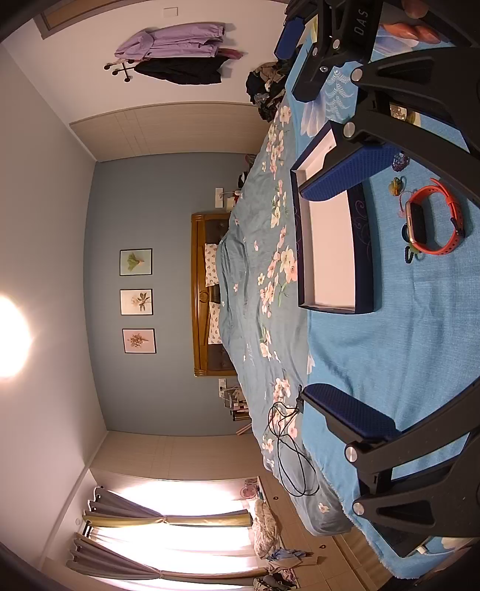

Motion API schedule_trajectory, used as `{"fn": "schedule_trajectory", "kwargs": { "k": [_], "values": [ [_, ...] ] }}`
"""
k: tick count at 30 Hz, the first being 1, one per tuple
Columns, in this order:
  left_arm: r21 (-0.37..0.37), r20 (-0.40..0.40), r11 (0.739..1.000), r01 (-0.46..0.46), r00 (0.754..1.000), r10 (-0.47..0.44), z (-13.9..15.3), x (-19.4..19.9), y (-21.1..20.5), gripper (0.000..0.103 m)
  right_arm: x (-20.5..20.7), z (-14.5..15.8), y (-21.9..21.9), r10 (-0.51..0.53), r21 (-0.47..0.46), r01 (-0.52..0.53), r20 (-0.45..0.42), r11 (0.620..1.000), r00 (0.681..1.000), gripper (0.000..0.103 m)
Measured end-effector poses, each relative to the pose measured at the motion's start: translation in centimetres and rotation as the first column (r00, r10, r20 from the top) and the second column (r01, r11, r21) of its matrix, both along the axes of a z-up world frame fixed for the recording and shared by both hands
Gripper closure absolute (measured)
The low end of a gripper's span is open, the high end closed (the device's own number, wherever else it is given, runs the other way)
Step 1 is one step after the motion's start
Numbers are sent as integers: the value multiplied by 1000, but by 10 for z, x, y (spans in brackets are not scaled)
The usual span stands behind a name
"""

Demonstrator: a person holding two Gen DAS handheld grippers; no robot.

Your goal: Organize jewelry

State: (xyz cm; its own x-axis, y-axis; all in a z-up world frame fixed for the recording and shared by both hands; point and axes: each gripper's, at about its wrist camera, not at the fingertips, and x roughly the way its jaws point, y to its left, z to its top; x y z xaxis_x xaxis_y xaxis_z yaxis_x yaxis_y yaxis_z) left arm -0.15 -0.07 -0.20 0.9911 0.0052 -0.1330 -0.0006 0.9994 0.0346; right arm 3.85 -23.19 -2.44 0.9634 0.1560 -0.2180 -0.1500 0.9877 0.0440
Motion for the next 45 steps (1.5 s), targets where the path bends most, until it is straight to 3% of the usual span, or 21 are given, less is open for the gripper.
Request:
{"fn": "schedule_trajectory", "kwargs": {
  "k": [45],
  "values": [
    [-4,-5,1000,1,1000,-2,1,-1,0,6,0,1,4,9,3,-9,-1,1000,1000,7]
  ]
}}
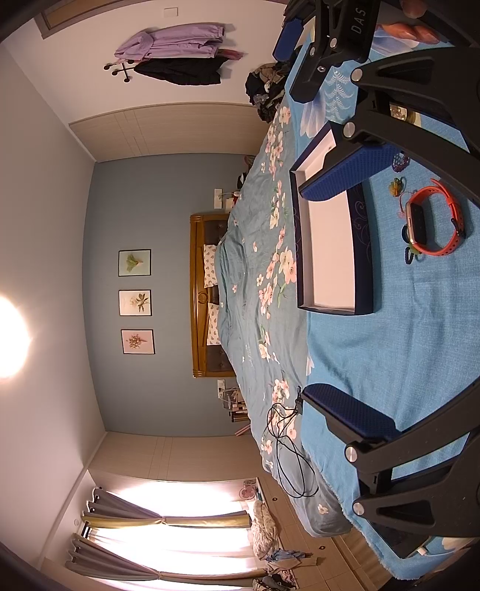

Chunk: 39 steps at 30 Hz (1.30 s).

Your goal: Organize jewelry

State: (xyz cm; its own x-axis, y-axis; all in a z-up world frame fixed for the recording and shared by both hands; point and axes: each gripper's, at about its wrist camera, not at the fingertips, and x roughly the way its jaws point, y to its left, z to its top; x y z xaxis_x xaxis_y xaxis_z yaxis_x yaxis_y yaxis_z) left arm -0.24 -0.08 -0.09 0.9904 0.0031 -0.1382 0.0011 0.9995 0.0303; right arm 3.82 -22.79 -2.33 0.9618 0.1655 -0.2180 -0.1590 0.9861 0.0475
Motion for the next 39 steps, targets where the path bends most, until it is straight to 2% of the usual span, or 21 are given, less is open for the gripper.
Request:
{"fn": "schedule_trajectory", "kwargs": {
  "k": [17,23,29,32,35,39],
  "values": [
    [-1,-11,1000,7,1000,-7,-2,0,-1,6,1,-1,1,6,3,-6,-9,1000,1000,7],
    [0,-38,1000,19,999,-19,-6,5,1,6,1,-3,-2,15,-8,-15,-32,1000,999,7],
    [16,-98,998,59,994,-57,-11,15,3,6,14,-11,-16,33,-3,-34,-149,999,988,7],
    [23,-177,993,117,978,-111,-19,26,3,6,23,-21,-21,41,-30,-49,-238,998,970,7],
    [42,-273,985,169,950,-151,-34,40,-1,6,30,-33,-27,61,-47,-81,-330,996,942,7],
    [49,-397,972,230,897,-192,-53,59,-6,6,34,-43,-35,82,-51,-112,-407,992,910,20]
  ]
}}
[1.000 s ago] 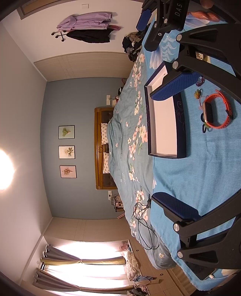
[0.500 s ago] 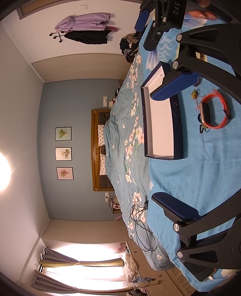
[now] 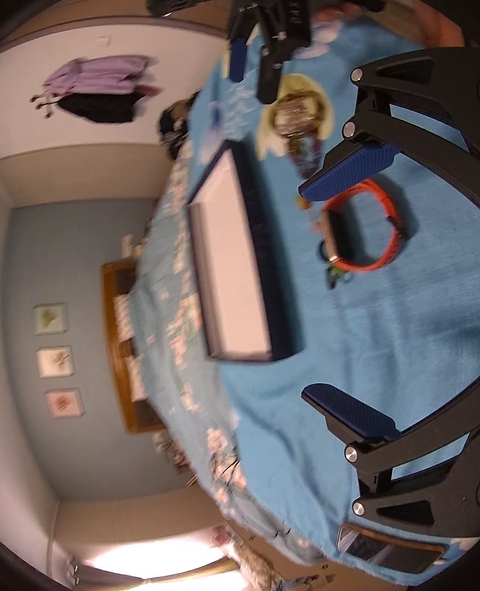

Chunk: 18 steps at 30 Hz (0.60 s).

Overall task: Organize jewelry
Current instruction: 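Grasp the orange watch band with the left tool while the right tool grasps the gold bangle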

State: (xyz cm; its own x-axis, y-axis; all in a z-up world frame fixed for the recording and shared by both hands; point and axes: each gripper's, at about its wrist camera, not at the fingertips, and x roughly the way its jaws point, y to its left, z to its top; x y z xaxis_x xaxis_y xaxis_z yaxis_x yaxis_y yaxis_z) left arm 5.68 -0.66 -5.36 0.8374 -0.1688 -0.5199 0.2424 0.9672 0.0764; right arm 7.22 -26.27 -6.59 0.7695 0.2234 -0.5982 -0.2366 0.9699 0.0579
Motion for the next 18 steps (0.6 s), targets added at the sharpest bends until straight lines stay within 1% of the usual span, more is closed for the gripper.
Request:
{"fn": "schedule_trajectory", "kwargs": {
  "k": [1,2,3,4,5,6,7,8,9,11,12,13,14,15,17,18],
  "values": [
    [-4,-15,1000,9,1000,-9,-4,3,0,6,1,-2,-2,10,2,-10,-15,1000,1000,25],
    [-11,-44,999,30,999,-30,-7,8,0,8,2,-5,-4,18,1,-18,-37,1000,999,26],
    [-18,-57,999,42,997,-42,-9,11,0,10,4,-7,-5,26,-3,-26,-56,1000,998,28],
    [-26,-71,998,54,996,-56,-11,15,1,15,6,-10,-7,35,-4,-36,-73,999,997,33],
    [-30,-85,997,64,994,-66,-12,16,0,16,8,-11,-9,41,-2,-41,-86,999,995,36],
    [-31,-105,997,76,991,-79,-14,20,-1,19,10,-13,-10,48,3,-48,-103,999,994,43],
    [-26,-127,996,85,988,-87,-17,24,-2,25,13,-15,-12,56,16,-55,-119,998,991,49],
    [-23,-145,996,90,985,-92,-17,25,-4,29,17,-16,-13,60,24,-58,-129,998,990,52],
    [-21,-171,995,100,980,-102,-20,29,-5,30,20,-17,-15,66,33,-62,-140,998,988,56],
    [-29,-219,992,120,968,-124,-26,33,-6,38,24,-19,-15,77,42,-71,-159,997,984,61],
    [-31,-241,991,127,962,-131,-30,37,-7,39,27,-20,-15,82,41,-76,-165,996,983,65],
    [-32,-259,991,132,956,-136,-33,38,-8,44,30,-21,-14,91,43,-84,-180,996,980,71],
    [-34,-275,990,136,951,-140,-35,40,-8,51,32,-22,-14,96,43,-89,-189,995,977,74],
    [-38,-289,989,139,946,-144,-38,42,-8,54,35,-23,-13,102,43,-95,-199,995,975,78],
    [-52,-310,988,146,938,-155,-41,45,-9,63,39,-24,-13,111,40,-105,-216,994,970,84],
    [-61,-321,987,151,933,-163,-42,46,-9,64,41,-25,-12,111,33,-106,-220,994,969,91]
  ]
}}
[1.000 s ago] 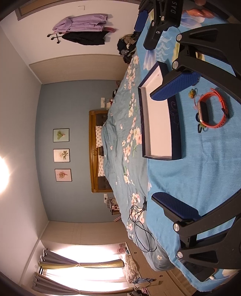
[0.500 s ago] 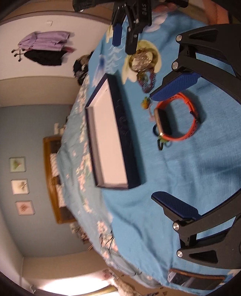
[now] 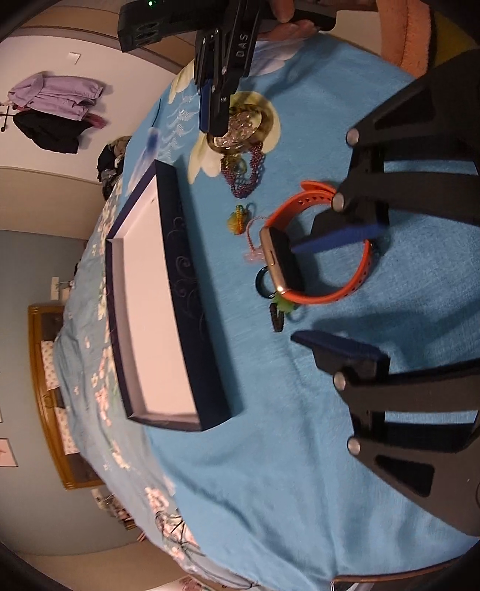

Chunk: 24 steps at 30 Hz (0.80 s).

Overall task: Organize jewelry
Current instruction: 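Grasp the orange watch band with the left tool while the right tool grasps the gold bangle, then place the orange watch band in the tray with the left tool while the right tool places the gold bangle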

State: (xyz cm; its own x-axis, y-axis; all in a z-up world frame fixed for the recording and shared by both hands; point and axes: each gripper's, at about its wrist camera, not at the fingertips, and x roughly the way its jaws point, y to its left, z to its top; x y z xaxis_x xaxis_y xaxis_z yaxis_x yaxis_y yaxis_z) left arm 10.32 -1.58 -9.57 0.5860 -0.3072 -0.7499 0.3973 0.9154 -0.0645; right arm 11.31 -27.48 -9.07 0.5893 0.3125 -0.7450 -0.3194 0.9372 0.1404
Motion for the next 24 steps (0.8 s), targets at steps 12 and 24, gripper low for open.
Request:
{"fn": "schedule_trajectory", "kwargs": {
  "k": [12,24],
  "values": [
    [-18,-48,1000,21,999,-22,4,1,2,92,0,11,-5,23,12,-23,23,1000,999,96],
    [-130,-16,991,12,1000,-14,36,0,19,92,8,37,-7,18,80,-26,100,996,995,96]
  ]
}}
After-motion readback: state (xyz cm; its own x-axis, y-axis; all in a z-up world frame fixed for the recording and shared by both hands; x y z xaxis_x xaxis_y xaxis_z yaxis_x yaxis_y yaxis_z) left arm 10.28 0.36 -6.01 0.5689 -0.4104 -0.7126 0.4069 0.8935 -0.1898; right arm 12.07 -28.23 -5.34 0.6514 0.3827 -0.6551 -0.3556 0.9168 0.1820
